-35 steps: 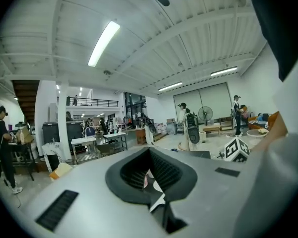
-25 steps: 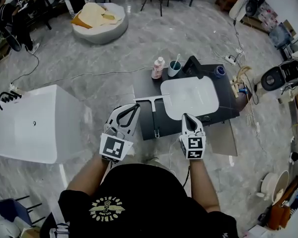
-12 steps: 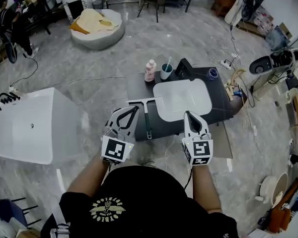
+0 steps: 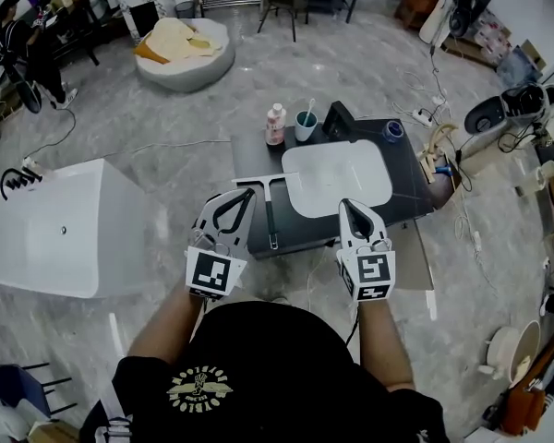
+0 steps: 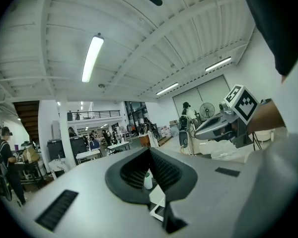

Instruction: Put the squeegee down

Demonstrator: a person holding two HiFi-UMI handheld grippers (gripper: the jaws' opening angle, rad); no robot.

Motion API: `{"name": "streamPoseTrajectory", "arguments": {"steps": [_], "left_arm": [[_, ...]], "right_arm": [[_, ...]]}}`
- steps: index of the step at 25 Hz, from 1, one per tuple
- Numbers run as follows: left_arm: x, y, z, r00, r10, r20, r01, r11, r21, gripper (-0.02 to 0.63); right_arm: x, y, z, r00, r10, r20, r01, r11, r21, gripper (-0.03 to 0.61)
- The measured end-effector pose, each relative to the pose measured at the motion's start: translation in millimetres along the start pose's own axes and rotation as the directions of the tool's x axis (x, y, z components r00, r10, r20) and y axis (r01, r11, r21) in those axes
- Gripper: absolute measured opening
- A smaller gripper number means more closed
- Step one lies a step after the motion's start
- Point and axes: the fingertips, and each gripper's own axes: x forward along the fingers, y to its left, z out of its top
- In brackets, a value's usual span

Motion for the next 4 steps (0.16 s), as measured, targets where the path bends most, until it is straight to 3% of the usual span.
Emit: {"name": "streamPoseTrajectory", "arguments": {"steps": [4], "left_arm": [[-3.0, -6.3, 9.7, 0.999, 0.019, 0.037, -0.019, 1.000, 0.010, 0.023]], "right_arm": [[-8.4, -4.5, -5.9, 1.000, 0.003, 0.005, -0.003, 1.000, -0.006, 0.028]]}}
